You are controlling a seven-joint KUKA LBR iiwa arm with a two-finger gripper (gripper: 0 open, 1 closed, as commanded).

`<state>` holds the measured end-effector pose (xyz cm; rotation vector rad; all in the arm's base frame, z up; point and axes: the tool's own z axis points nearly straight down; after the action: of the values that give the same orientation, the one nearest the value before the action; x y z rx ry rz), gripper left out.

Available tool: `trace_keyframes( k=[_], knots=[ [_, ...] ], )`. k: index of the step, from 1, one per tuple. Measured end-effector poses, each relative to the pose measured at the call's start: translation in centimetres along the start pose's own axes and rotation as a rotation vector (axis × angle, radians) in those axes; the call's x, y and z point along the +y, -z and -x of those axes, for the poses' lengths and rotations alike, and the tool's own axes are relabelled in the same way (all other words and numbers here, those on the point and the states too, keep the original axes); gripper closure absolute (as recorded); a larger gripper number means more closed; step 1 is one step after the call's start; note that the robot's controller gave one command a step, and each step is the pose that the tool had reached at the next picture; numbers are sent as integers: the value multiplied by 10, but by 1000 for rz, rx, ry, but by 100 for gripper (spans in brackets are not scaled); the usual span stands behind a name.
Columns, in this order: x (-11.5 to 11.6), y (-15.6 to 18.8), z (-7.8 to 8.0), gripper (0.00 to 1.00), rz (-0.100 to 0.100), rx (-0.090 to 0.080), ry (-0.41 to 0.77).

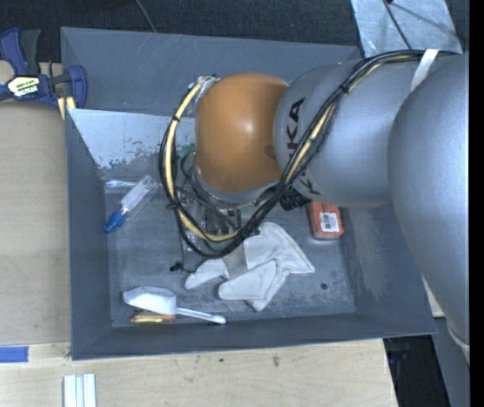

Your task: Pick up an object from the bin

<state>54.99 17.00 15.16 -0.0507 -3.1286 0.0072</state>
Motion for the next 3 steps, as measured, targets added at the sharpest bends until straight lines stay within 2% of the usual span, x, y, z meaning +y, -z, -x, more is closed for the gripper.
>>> trace_keyframes(
  k=[1, 2, 3],
  knots=[
    [-23, 15, -7, 0, 10, -26, -29],
    [-44, -37, -2, 0, 7, -15, -194],
    [-69, -43, -13, 0, 5, -6, -244]
  ],
)
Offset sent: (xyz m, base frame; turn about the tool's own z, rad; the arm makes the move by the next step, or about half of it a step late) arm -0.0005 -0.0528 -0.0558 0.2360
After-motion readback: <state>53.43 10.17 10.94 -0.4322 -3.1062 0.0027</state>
